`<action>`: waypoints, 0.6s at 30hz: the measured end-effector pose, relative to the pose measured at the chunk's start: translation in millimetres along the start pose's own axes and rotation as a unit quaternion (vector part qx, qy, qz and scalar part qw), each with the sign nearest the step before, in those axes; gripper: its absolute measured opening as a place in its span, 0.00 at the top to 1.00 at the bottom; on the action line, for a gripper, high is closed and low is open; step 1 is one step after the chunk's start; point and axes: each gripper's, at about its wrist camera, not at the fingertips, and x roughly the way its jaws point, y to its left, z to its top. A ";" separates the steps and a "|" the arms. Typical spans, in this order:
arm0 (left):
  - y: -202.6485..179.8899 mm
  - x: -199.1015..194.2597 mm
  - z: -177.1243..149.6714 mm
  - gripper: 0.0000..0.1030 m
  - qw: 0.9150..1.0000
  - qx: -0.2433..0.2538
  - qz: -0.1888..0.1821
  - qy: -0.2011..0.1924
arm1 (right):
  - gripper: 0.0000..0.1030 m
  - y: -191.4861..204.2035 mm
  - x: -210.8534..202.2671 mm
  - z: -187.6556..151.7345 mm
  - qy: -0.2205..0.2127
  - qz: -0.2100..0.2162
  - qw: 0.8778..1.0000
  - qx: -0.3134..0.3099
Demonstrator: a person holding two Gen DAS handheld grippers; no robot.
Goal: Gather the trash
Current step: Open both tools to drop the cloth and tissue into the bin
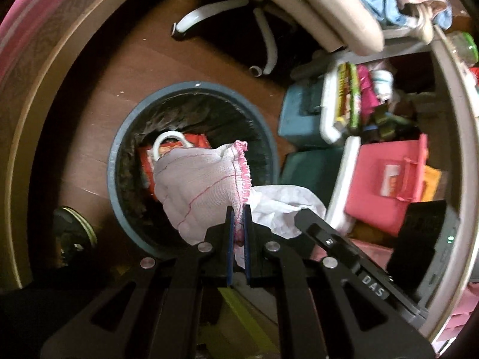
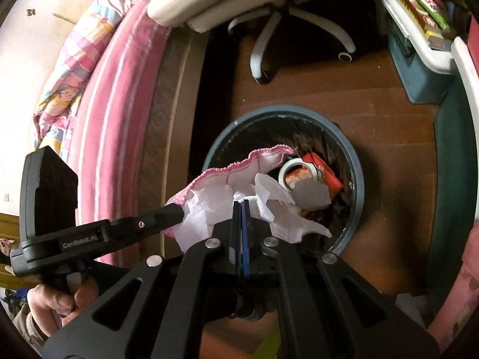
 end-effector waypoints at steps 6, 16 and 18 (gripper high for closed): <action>7.4 20.7 4.8 0.95 0.999 0.012 0.035 0.017 | 0.98 3.2 20.9 1.5 0.012 -0.019 1.000 -0.014; 11.1 28.8 10.5 0.72 0.998 0.009 0.059 0.021 | 0.82 6.5 34.7 2.3 0.022 -0.035 0.999 -0.029; 13.2 26.4 11.1 0.67 0.998 0.003 0.064 0.017 | 0.75 5.1 35.5 0.1 0.022 -0.036 0.999 -0.023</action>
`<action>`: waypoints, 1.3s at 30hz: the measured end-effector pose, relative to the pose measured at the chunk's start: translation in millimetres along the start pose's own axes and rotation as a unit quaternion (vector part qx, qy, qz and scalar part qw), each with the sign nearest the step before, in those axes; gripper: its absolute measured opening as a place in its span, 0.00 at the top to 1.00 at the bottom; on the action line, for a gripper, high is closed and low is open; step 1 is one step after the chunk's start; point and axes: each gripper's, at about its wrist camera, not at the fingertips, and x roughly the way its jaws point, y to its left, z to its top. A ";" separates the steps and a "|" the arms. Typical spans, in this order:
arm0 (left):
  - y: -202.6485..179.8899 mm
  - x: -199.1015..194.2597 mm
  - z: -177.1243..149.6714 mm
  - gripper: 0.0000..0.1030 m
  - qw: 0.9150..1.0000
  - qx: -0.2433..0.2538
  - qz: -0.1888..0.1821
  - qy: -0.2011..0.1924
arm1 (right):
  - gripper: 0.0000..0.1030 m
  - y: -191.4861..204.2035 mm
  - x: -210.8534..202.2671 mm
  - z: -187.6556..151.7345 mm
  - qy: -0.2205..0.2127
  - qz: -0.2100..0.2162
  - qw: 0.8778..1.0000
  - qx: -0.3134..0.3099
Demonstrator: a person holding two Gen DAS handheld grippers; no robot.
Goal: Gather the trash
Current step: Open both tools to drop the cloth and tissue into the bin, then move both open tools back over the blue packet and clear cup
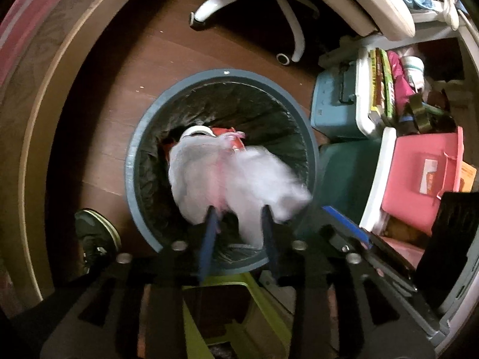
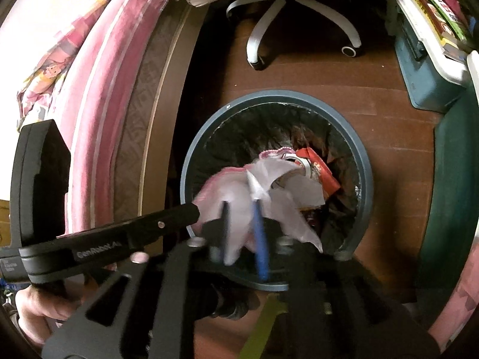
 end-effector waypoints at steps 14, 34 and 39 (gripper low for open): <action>3.5 -45.2 -13.6 0.43 0.998 -0.020 -0.017 -0.062 | 0.37 11.8 -23.3 -6.7 -0.037 0.002 0.999 -0.008; 73.6 -178.3 -71.9 0.27 0.952 -0.150 -0.069 -0.257 | 0.15 157.2 -83.7 -28.0 -0.183 -0.052 0.956 -0.224; 97.2 -225.7 -96.8 0.26 0.931 -0.181 -0.078 -0.306 | 0.13 195.9 -100.0 -39.1 -0.213 -0.009 0.941 -0.261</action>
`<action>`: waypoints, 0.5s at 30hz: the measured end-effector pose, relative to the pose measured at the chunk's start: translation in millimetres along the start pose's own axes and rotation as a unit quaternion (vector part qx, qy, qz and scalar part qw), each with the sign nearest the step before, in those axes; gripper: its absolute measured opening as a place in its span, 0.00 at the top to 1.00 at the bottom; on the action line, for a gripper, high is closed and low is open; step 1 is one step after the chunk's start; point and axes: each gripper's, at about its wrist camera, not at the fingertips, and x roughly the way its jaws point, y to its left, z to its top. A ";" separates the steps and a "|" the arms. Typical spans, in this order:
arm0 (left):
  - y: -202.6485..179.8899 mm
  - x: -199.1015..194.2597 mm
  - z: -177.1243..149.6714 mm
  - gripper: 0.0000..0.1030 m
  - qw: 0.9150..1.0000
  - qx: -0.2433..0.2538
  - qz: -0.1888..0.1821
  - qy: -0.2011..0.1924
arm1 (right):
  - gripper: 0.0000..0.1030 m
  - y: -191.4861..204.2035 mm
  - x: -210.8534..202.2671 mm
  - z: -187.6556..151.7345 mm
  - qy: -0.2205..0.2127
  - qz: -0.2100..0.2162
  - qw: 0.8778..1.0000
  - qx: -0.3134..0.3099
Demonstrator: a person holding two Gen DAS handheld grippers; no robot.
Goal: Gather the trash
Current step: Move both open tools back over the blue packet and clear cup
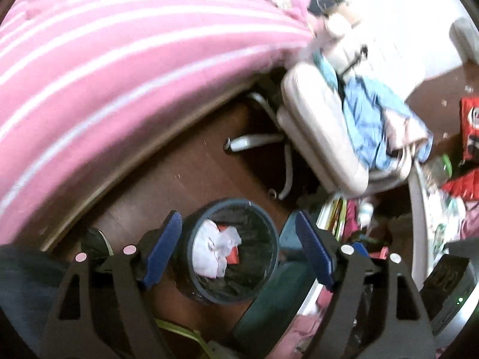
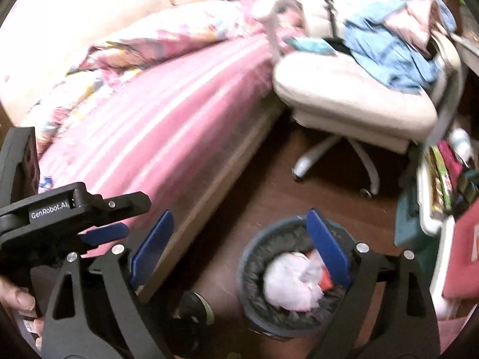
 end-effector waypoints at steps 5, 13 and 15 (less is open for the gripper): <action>25.8 -54.3 17.9 0.24 0.998 -0.037 -0.008 -0.051 | 0.13 45.2 -14.0 23.1 -0.027 0.065 0.996 -0.046; 72.4 -129.3 39.9 0.22 0.990 -0.076 0.014 -0.117 | 0.13 125.3 -21.5 47.8 -0.034 0.124 0.987 -0.101; 88.1 -144.2 45.0 0.22 0.988 -0.085 0.019 -0.125 | 0.13 143.9 -21.0 51.6 -0.030 0.137 0.984 -0.112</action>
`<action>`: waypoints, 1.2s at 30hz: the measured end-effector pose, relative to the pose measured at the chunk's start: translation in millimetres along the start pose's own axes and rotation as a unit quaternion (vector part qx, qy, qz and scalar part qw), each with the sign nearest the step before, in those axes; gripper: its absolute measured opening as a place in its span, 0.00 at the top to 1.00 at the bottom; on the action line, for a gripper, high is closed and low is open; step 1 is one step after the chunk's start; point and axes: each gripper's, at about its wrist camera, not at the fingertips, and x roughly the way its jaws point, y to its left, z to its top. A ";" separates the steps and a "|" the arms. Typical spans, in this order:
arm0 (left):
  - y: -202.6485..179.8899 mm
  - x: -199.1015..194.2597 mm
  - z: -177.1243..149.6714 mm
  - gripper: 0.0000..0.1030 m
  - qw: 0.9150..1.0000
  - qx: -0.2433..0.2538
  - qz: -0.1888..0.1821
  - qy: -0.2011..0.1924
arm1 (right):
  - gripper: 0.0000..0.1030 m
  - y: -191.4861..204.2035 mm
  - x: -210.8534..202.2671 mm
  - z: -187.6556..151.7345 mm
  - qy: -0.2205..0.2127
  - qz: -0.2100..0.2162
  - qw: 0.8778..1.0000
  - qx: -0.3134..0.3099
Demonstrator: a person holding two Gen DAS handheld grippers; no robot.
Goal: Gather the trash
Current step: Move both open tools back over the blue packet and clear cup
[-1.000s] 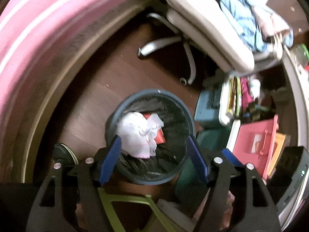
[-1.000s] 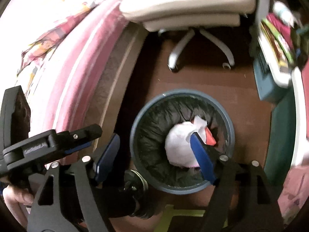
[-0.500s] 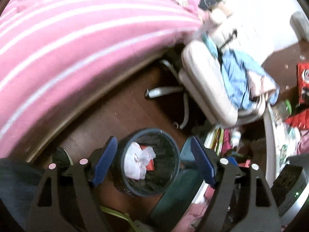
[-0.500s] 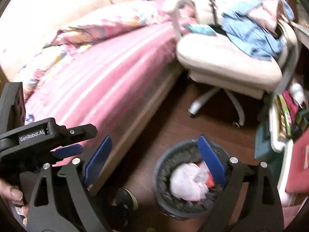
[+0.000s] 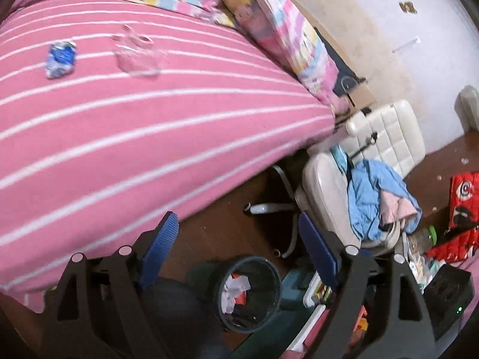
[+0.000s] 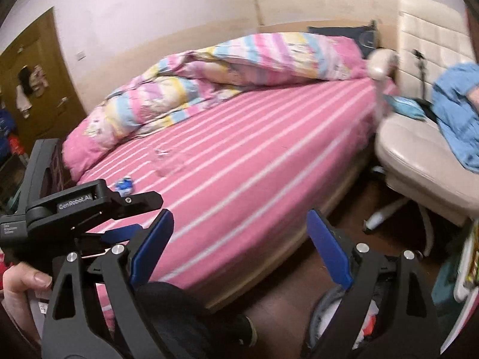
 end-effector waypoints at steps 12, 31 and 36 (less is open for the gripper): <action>94.0 -44.5 57.6 0.22 0.995 -0.071 0.048 -0.050 | 0.13 92.0 77.8 45.3 0.034 0.072 0.996 -0.047; 213.9 -32.8 145.3 0.22 0.982 -0.136 0.113 -0.065 | 0.13 152.0 234.0 87.8 0.099 0.108 0.985 -0.092; 231.0 -14.3 161.4 0.22 0.981 -0.140 0.119 -0.054 | 0.13 168.1 270.1 101.4 0.108 0.114 0.982 -0.108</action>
